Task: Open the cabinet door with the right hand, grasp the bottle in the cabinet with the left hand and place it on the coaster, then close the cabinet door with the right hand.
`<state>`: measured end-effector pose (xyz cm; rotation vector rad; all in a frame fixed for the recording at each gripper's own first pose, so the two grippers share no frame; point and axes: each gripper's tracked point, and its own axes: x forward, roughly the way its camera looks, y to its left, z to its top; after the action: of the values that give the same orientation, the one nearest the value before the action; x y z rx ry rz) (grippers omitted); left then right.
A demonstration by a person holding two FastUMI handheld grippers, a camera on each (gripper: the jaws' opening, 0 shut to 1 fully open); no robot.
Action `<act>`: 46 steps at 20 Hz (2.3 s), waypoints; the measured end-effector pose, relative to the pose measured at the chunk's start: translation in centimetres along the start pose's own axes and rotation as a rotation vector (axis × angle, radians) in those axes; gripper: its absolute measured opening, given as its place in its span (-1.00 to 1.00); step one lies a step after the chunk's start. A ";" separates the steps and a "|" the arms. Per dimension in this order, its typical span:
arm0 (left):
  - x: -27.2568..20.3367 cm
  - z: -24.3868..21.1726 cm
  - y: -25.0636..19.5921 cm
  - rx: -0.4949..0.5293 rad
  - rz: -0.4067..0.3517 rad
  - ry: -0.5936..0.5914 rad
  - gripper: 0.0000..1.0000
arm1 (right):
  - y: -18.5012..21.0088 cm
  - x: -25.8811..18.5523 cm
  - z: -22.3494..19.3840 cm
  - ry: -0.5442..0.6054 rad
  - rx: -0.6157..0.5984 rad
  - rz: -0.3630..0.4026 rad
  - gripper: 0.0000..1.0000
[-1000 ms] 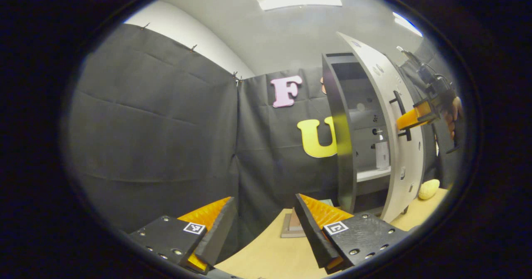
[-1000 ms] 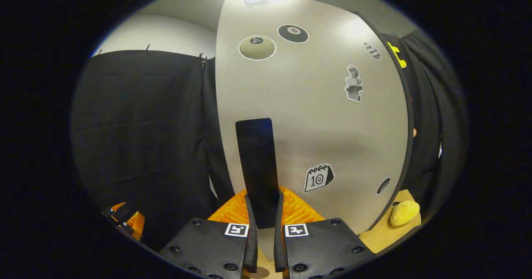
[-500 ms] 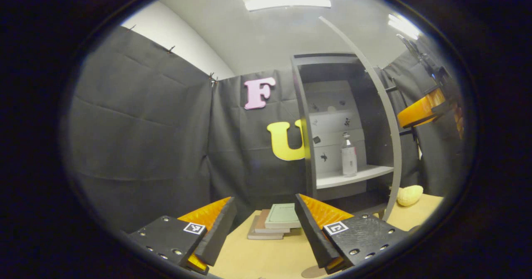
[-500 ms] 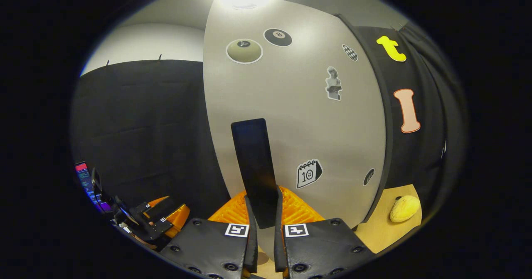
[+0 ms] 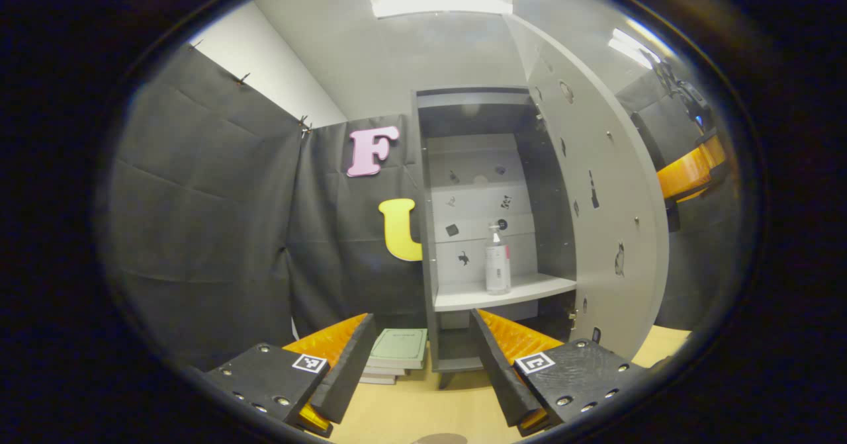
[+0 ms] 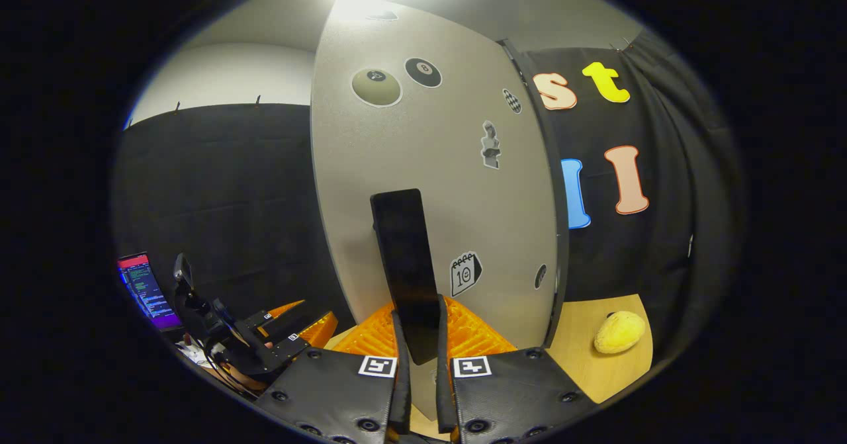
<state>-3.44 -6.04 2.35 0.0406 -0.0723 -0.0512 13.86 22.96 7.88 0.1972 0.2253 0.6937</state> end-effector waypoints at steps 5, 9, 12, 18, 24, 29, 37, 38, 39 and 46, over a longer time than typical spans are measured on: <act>0.0 0.2 -4.3 -0.015 -0.036 0.003 0.72 | -1.2 -0.5 0.2 -0.025 0.006 -0.043 -0.66; 0.2 0.4 -6.6 -0.014 -0.048 0.005 0.70 | -2.7 -1.1 0.5 -0.052 0.006 -0.090 -0.67; 0.2 0.9 -8.0 -0.001 -0.052 0.002 0.72 | -3.7 -1.2 0.8 -0.073 0.016 -0.130 -0.67; 0.0 1.5 -10.5 0.033 -0.048 0.000 0.70 | -3.2 -0.9 1.3 -0.109 0.072 -0.078 -0.72; 0.0 3.1 -12.1 0.065 -0.013 -0.016 0.79 | -3.1 -2.7 0.4 -0.087 0.031 0.015 -0.52; 3.1 5.7 -13.2 0.040 -0.024 -0.026 0.75 | -8.2 -3.9 -0.3 -0.081 0.005 -0.169 -0.41; 13.3 6.1 -14.3 -0.038 -0.121 -0.019 0.75 | -15.3 -5.2 -1.1 -0.083 -0.013 -0.493 0.96; 14.9 5.9 -14.2 -0.048 -0.127 -0.018 0.75 | -15.6 -5.3 -1.3 -0.076 -0.013 -0.519 0.96; 16.4 5.6 -14.1 -0.058 -0.134 -0.013 0.75 | -16.0 -5.3 -1.4 -0.070 -0.019 -0.545 0.96; 25.7 2.6 -14.8 -0.089 -0.217 0.035 0.75 | -17.9 -4.8 -1.5 -0.069 -0.003 -0.698 0.96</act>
<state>21.20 -22.30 6.17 -0.0398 -0.0306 -0.2707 20.74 6.57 2.55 0.1264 0.2092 -0.0059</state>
